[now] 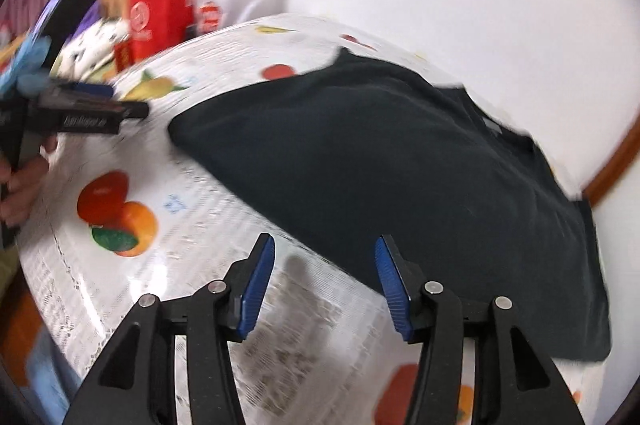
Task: Fold small clothes
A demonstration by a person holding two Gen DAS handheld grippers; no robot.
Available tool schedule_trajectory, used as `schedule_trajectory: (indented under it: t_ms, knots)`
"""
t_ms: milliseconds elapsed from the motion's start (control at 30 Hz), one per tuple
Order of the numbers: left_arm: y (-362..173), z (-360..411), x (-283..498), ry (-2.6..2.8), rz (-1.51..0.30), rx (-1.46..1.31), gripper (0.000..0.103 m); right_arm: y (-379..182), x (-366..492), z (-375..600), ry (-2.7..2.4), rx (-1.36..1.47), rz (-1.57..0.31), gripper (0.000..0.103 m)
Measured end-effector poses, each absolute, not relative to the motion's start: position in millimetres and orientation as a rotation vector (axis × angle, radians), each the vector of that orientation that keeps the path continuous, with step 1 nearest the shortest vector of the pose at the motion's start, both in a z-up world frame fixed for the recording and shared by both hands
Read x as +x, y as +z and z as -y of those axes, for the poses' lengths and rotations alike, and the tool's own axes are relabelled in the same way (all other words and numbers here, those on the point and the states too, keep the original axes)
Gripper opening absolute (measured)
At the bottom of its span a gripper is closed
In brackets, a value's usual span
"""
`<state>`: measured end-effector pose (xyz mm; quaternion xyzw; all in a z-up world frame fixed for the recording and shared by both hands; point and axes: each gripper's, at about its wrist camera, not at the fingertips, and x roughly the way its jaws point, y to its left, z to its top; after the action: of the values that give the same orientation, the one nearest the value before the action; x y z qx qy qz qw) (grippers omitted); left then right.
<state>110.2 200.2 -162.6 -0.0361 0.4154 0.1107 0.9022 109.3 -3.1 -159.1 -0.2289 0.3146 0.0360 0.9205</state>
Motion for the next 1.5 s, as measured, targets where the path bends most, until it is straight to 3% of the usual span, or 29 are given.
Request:
schedule_trajectory:
  t_ms: [467, 767, 833, 933, 1267, 1500]
  knots:
    - [-163, -204, 108, 0.232, -0.850, -0.102, 0.076, -172, 145, -55, 0.035, -0.715, -0.560, 0.055]
    - [-164, -204, 108, 0.234, -0.848, -0.107, 0.076, -167, 179, -54, 0.044, -0.571, -0.591, 0.054]
    - [-164, -204, 108, 0.235, -0.849, -0.106, 0.077, -167, 183, -53, 0.059, -0.540, -0.607, 0.034]
    - [-164, -205, 108, 0.237, -0.850, -0.104, 0.077, -156, 185, -45, 0.084, -0.468, -0.609, 0.019]
    - [-159, -175, 103, 0.153, -0.843, -0.019, 0.078, -70, 155, 69, 0.179, 0.068, -0.454, 0.014]
    - [-148, -114, 115, 0.007, -0.846, -0.006, 0.078, -58, 120, 188, 0.107, 0.424, -0.324, 0.014]
